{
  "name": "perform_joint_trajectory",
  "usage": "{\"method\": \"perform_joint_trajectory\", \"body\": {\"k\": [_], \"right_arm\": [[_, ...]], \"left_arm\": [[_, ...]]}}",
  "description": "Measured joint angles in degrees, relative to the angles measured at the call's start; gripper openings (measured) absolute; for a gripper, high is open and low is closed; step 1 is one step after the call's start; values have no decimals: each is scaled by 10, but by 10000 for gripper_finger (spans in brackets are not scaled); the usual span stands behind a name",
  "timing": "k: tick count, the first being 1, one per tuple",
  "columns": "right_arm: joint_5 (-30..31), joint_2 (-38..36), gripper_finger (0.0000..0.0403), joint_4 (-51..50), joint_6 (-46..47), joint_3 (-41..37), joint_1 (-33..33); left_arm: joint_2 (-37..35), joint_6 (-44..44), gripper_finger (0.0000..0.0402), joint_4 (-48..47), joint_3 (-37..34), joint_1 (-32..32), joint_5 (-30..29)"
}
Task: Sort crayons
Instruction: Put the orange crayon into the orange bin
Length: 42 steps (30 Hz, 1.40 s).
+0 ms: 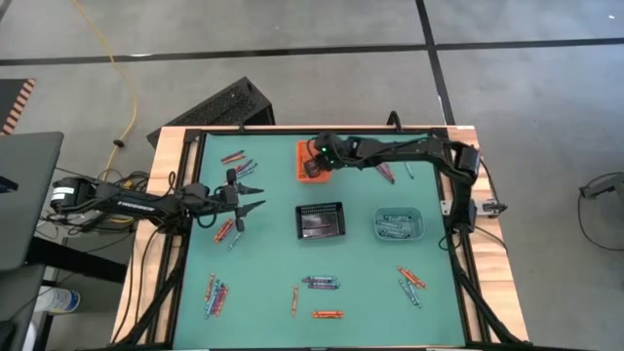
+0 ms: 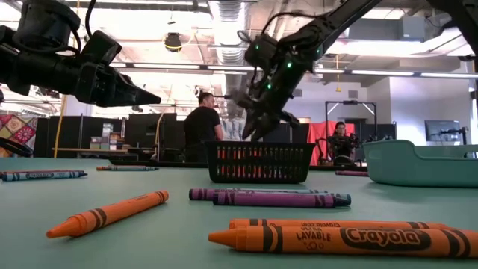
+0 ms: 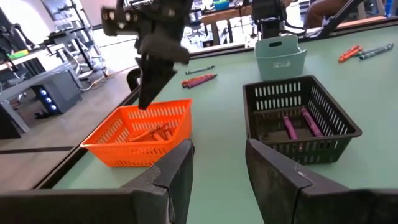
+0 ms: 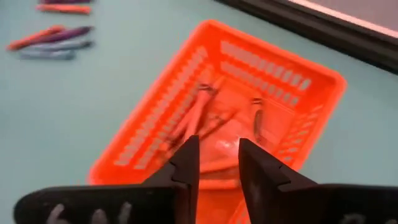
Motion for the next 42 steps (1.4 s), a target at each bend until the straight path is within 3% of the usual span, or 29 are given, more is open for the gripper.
{"method": "perform_joint_trajectory", "body": {"k": [3,7,12,15,19,24,27,32,37,42], "right_arm": [[-37,-29,112,-14,-31,0,11],[-40,-84,113,-50,-70,0,42],[-31,-156,113,-114,-118,-1,105],[20,-202,113,-120,-131,-27,154],[136,-270,113,-105,-110,-102,225],[158,-339,113,79,-101,-255,310],[156,-357,113,196,-104,-329,360],[157,-351,113,306,-109,-386,430],[166,-319,113,353,-133,-389,482],[178,-272,113,412,-182,-389,518]], "left_arm": [[0,-4,137,-5,0,0,0],[0,-27,137,-12,0,0,1],[0,-155,137,-47,0,0,55],[0,-248,137,-47,0,0,118],[0,-371,137,-18,0,-20,162],[0,-451,137,-59,33,-88,184],[1,-473,137,-148,90,-157,165],[11,-525,137,-420,238,-292,48],[59,-680,137,-662,373,-419,-67],[149,-850,137,-785,453,-514,-91]]}}
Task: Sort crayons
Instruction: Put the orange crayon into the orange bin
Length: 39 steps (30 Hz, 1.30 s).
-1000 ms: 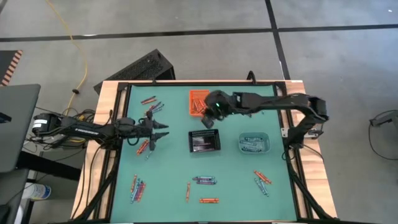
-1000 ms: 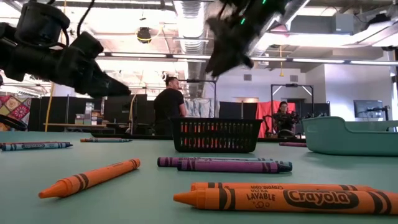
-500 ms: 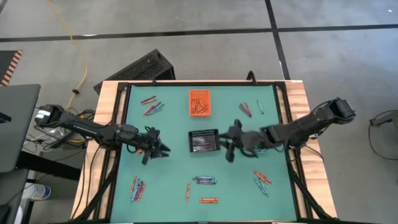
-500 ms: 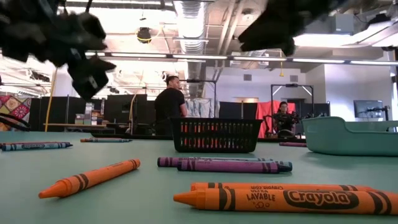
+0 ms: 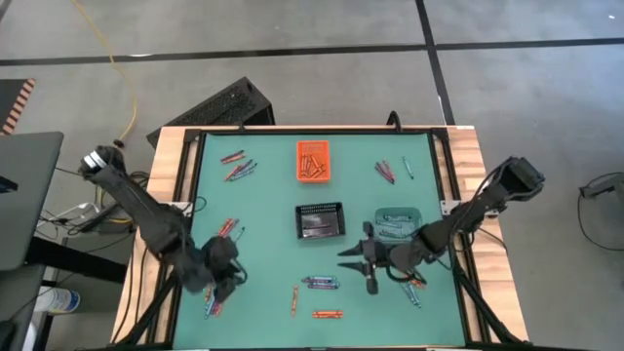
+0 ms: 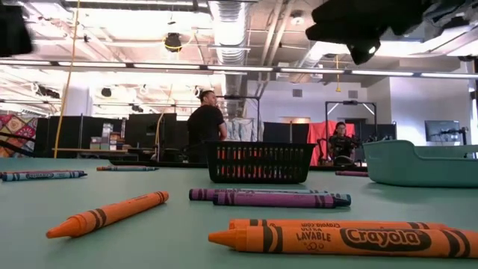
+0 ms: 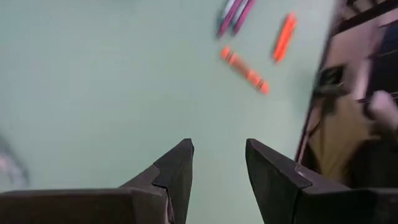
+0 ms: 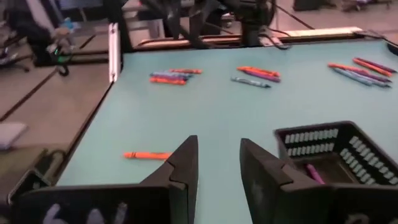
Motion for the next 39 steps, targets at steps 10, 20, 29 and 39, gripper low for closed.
{"method": "perform_joint_trajectory", "body": {"k": [10,20,29,39], "right_arm": [[-4,75,113,79,-81,0,22],[-5,51,113,79,-112,0,4],[-7,53,113,48,-114,0,4],[-6,53,113,37,-75,0,6]], "left_arm": [[155,-163,137,-338,98,9,-16],[114,80,137,-363,31,251,9],[56,248,137,-121,-76,384,141],[62,235,137,-111,-81,348,138]]}}
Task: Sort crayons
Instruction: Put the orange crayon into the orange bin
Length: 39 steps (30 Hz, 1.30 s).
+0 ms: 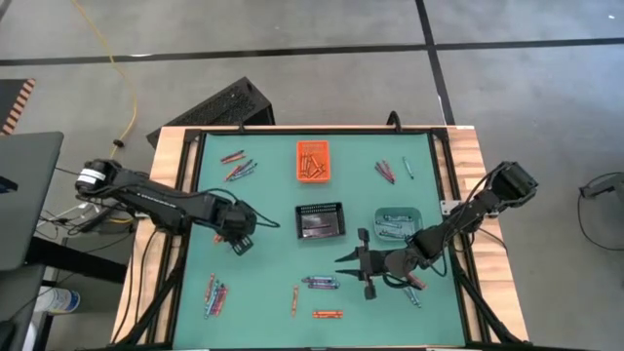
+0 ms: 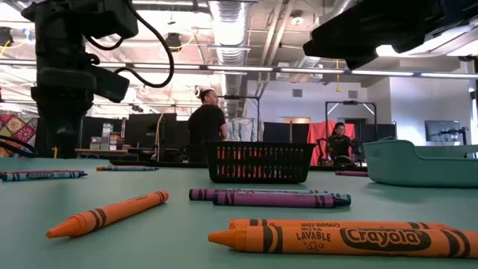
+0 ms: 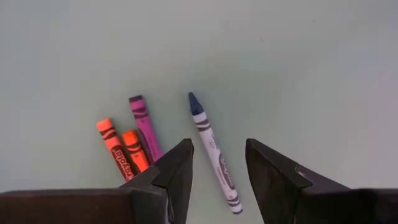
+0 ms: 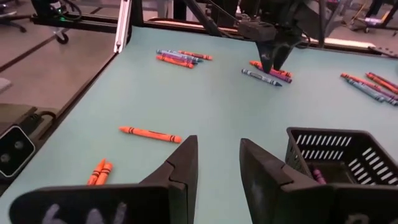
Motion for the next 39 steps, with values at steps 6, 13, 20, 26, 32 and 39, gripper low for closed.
{"method": "perform_joint_trajectory", "body": {"k": [6,13,20,26,32,39], "right_arm": [[0,0,113,0,16,0,0],[0,0,113,0,20,0,4],[0,0,113,-2,20,0,4],[0,0,113,-6,20,0,4],[0,0,113,-11,20,0,4],[0,0,113,-13,21,0,4]], "left_arm": [[0,-22,137,-59,0,-3,-57],[0,-6,137,-128,0,38,-73],[0,73,137,-128,0,108,-61],[0,119,137,-79,-3,150,-33],[0,126,137,-80,-3,159,-28],[0,110,137,-60,-33,158,-27]]}}
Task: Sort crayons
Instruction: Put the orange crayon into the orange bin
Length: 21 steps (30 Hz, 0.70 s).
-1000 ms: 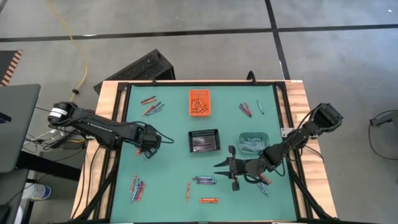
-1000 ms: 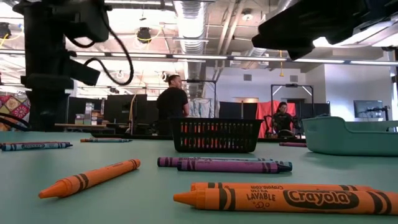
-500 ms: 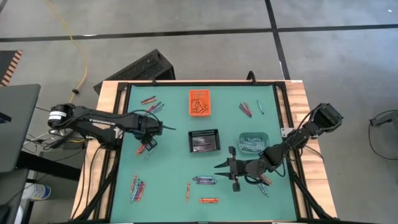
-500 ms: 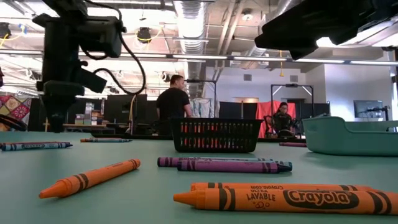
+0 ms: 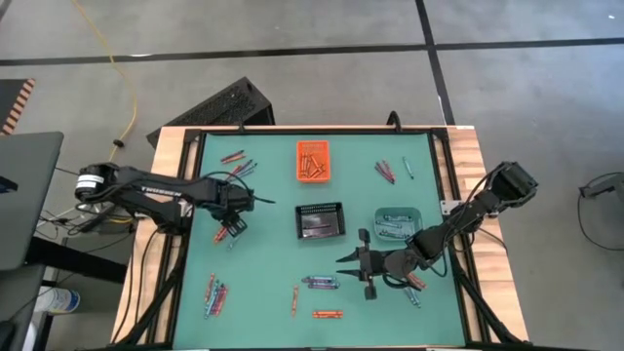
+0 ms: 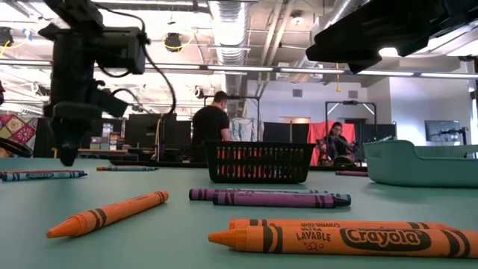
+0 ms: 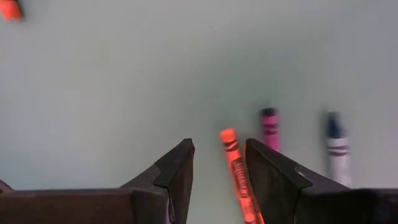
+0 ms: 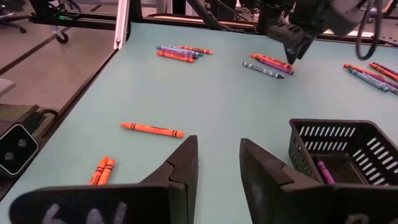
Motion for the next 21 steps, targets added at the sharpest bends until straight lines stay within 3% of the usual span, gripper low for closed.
{"method": "perform_joint_trajectory", "body": {"k": [9,21], "right_arm": [[0,0,113,0,0,0,0],[0,0,113,0,0,0,0]], "left_arm": [[-4,-2,137,56,-49,0,2],[-3,-34,137,26,-46,-5,18]]}}
